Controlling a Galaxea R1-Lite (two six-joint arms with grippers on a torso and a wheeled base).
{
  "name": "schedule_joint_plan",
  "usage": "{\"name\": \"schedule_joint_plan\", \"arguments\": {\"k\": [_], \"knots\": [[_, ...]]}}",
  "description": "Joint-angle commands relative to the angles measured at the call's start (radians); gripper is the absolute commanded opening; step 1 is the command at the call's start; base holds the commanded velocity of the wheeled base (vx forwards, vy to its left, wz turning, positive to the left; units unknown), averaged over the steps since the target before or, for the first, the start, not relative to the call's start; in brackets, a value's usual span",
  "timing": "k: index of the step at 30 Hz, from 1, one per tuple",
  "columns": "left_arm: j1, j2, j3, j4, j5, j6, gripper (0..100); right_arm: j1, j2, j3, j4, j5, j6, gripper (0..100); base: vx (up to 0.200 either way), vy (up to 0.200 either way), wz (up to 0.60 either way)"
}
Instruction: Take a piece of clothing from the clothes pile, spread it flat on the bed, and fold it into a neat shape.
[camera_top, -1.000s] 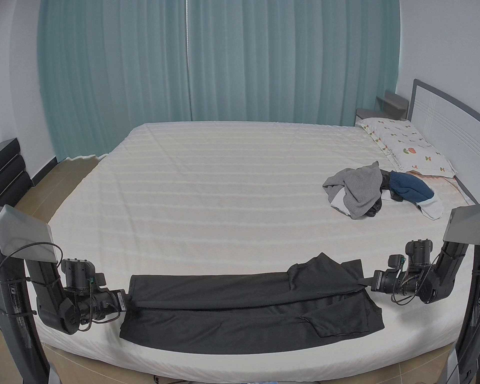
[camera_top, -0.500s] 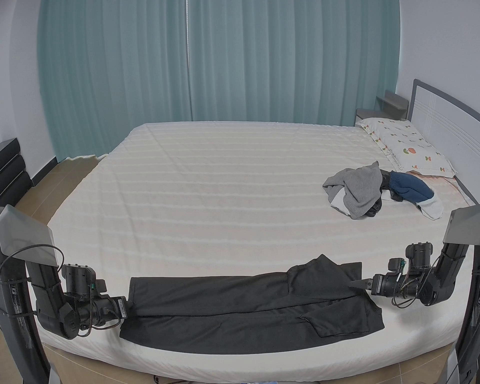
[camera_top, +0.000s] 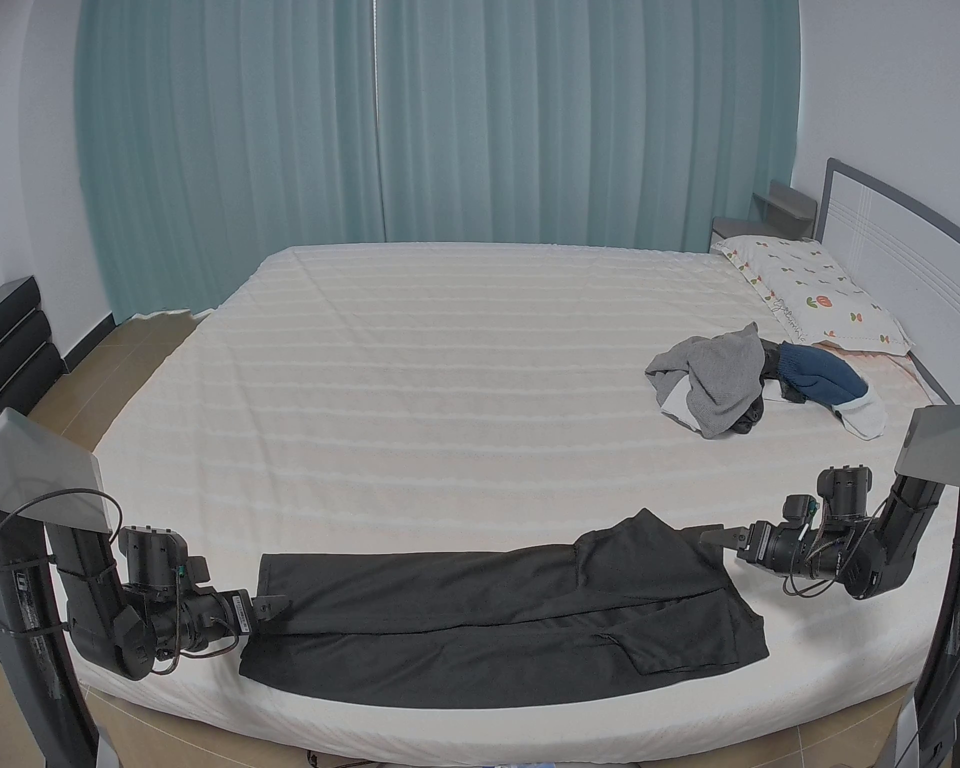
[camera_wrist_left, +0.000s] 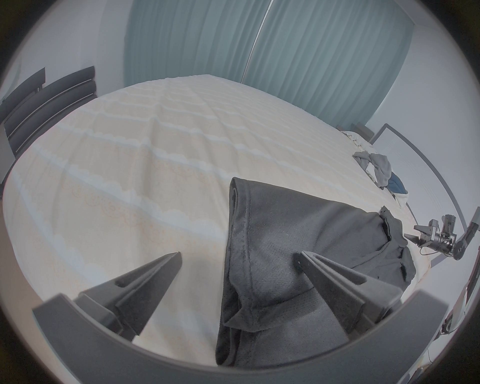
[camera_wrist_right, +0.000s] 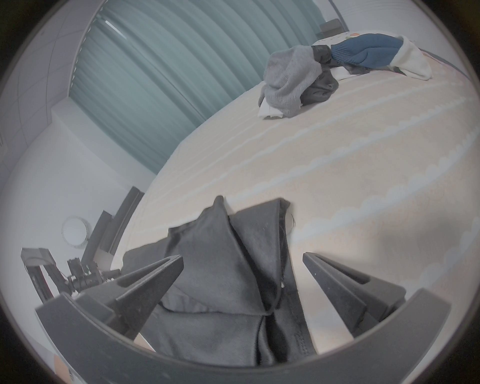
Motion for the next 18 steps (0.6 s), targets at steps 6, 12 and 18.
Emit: {"name": "schedule_joint_plan", "arguments": {"k": [6,12,18], "knots": [[-0.015,-0.047,-0.135,0.013,-0.001,-0.213,100,0.017,0.014,-0.109,0.007,-0.002,0.209,100,0.0,0.0,0.0],[-0.047,0.016,-0.284,0.148,-0.001,-0.319,100,0.019,0.065,-0.178,0.007,-0.001,0.298,100,0.0,0.0,0.0],[-0.064,0.027,-0.373,0.268,0.0,-0.423,100,0.016,0.091,-0.195,0.007,-0.004,0.376,100,0.0,0.0,0.0]]}}
